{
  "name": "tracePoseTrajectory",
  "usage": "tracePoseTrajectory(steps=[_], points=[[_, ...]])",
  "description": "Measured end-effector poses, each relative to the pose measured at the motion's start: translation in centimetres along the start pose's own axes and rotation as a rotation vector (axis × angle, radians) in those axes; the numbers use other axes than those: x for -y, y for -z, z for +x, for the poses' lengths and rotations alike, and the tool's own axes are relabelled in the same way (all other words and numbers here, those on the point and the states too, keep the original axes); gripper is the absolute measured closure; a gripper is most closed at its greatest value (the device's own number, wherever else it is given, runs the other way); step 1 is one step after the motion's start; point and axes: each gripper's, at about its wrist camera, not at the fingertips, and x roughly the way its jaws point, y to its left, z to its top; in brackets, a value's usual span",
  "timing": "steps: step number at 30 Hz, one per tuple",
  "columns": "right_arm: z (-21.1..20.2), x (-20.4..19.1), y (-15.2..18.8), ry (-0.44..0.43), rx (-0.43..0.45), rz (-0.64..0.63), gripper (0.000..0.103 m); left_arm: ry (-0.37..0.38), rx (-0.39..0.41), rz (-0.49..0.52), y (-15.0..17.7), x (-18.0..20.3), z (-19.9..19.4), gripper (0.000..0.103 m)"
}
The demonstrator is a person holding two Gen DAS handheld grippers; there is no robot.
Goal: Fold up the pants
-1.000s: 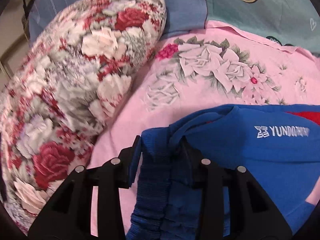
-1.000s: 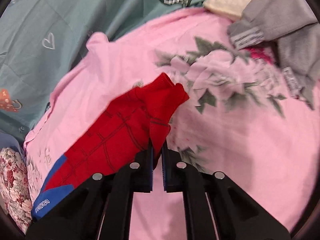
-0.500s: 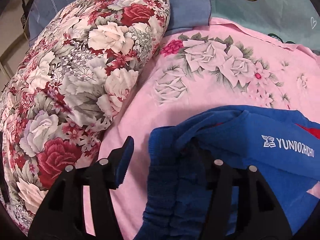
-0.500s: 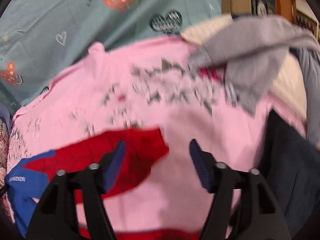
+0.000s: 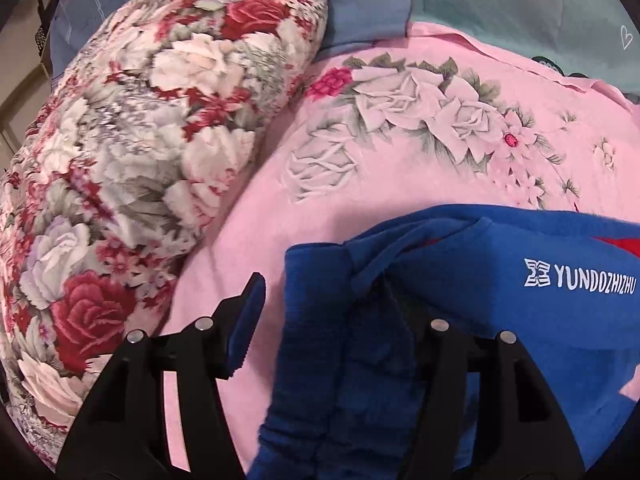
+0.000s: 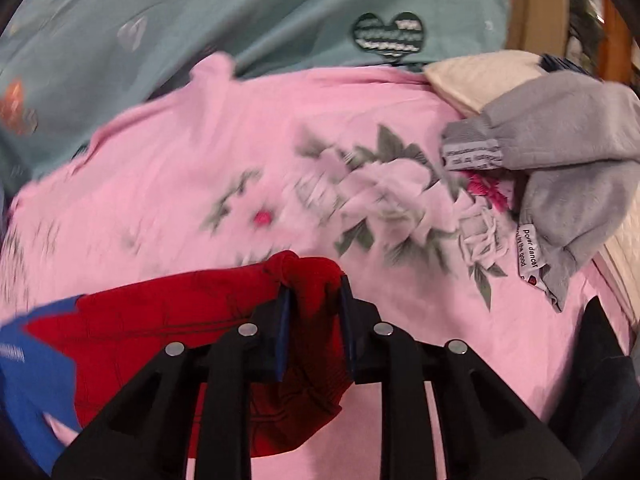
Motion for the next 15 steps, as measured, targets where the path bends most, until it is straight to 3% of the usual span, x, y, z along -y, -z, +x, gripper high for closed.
tracePoseTrajectory(steps=[2, 3, 5, 6, 8, 10, 11, 15], points=[[2.8, -0.3, -0.5, 0.055, -0.067, -0.001, 0.070, -0.016, -0.008, 0.013, -0.2, 0.8, 0.5, 0.043], [4.1, -1.0, -0.5, 0.097, -0.095, -0.032, 0.060, -0.025, -0.013, 0.026, -0.2, 1.0, 0.6, 0.042], [3.2, -2.0, -0.7, 0.214, -0.036, -0.096, 0.044, 0.000, -0.010, 0.030, -0.1, 0.7, -0.1, 0.043], [2.4, -2.4, -0.8, 0.246, -0.010, -0.110, 0.044, 0.027, -0.007, 0.029, 0.1, 0.3, -0.7, 0.039], [-0.5, -2.4, -0.5, 0.223, 0.047, -0.097, 0.043, 0.077, 0.013, 0.031, 0.7, -1.1, -2.3, 0.033], [-4.1, -1.5, 0.5, 0.154, 0.104, -0.067, 0.036, 0.101, 0.042, 0.023, 1.7, -2.9, -4.1, 0.024], [-5.2, -1.2, 1.0, 0.119, 0.112, -0.062, 0.030, 0.106, 0.052, 0.022, 2.3, -3.7, -4.9, 0.023], [-8.6, -1.4, 4.0, -0.014, 0.073, -0.093, 0.028, 0.128, 0.052, -0.019, 5.3, -7.0, -7.0, 0.023]])
